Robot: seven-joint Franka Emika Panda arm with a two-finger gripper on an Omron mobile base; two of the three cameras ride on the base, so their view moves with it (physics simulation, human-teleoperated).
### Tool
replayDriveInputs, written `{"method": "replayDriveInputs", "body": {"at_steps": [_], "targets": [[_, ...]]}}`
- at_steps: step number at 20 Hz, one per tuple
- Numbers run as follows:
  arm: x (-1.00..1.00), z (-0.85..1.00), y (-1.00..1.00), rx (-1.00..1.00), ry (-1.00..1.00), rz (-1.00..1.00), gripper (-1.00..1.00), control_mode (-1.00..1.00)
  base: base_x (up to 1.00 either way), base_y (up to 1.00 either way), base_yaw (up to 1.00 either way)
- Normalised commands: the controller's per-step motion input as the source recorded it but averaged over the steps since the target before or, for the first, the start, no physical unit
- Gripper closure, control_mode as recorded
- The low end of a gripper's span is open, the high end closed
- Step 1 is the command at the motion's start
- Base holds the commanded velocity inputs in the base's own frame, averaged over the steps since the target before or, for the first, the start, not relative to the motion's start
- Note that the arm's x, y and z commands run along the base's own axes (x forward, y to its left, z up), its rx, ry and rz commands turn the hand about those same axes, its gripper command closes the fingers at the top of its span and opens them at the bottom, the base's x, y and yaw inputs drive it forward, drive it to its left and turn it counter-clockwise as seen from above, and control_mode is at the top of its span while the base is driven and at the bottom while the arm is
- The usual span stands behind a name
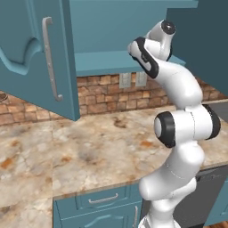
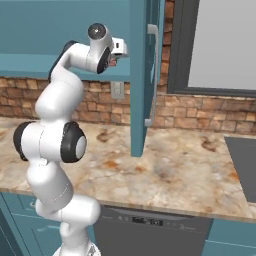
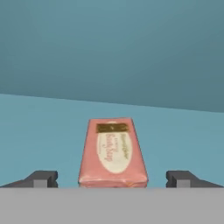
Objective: Pick up the bar soap and sponge from the sink, and place them back in the cabinet, and close the cabinet doors.
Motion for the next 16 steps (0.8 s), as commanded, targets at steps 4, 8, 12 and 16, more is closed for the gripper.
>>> {"method": "replayDriveInputs", "body": {"at_steps": [4,8,12,16], "targets": [[-0.53,-0.01,0.00,0.00,-0.14,0.00,-1.00,-1.00,0.00,0.00,0.00],[-0.73,0.00,0.00,0.00,-0.10,0.00,-1.00,-1.00,0.00,0.00,0.00],[-0.84,0.00,0.00,0.00,-0.08,0.00,-1.00,-1.00,0.00,0.00,0.00],[-0.83,0.00,0.00,0.00,-0.03,0.00,-1.00,-1.00,0.00,0.00,0.00]]}}
